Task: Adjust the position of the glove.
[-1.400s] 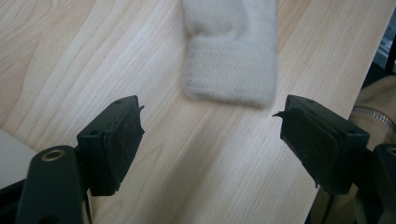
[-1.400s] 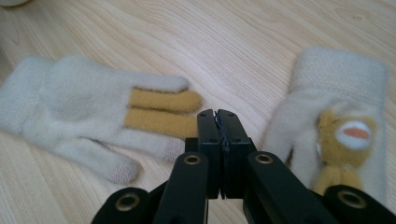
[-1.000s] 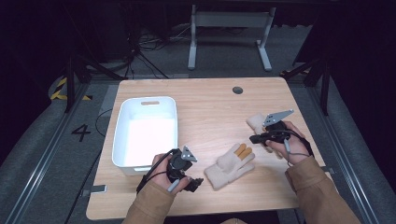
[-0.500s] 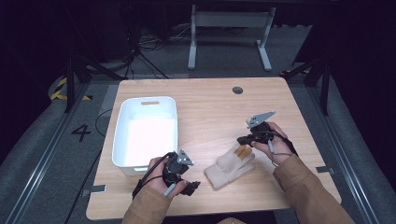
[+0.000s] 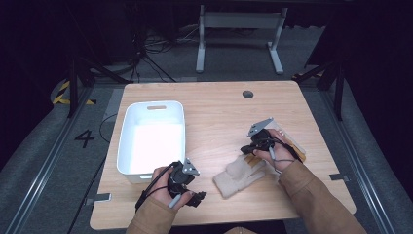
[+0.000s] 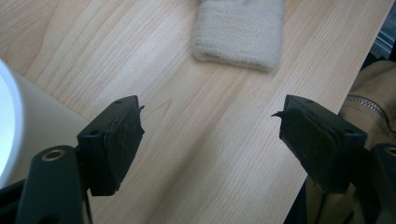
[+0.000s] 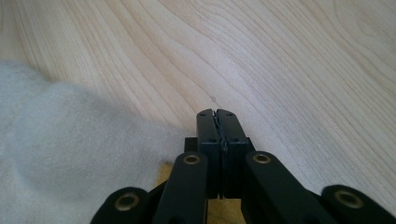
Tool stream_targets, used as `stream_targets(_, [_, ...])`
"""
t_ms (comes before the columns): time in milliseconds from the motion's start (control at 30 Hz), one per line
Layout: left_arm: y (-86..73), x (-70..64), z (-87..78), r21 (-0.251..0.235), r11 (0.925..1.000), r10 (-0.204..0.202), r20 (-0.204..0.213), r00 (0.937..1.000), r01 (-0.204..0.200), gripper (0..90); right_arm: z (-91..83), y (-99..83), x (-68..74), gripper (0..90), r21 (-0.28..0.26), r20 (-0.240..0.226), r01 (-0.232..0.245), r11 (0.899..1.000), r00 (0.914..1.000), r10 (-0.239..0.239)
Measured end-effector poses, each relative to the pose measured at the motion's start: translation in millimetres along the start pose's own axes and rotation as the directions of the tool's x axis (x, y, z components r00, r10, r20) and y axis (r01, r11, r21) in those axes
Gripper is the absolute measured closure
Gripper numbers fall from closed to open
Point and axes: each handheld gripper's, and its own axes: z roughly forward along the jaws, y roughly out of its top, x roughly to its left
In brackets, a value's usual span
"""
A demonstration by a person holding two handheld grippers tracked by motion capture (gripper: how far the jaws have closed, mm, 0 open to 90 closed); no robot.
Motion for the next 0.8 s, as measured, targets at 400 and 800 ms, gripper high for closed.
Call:
stream_targets(400, [6.2,-1.1,3.1,0.002,0.9999,0.016,0.008,0.9998,-0.016,20.9,-1.9,-9.5,-1.2,90.0,0.051,-0.005,-0.032,0.998,0.9995,0.032])
stream_targets(800, [22.9,-3.4,12.6,-0.001,0.9983,0.058,0.053,0.9969,-0.058,19.7,-18.7,-28.9,4.0,90.0,0.081,-0.006,-0.071,0.994,0.9974,0.072])
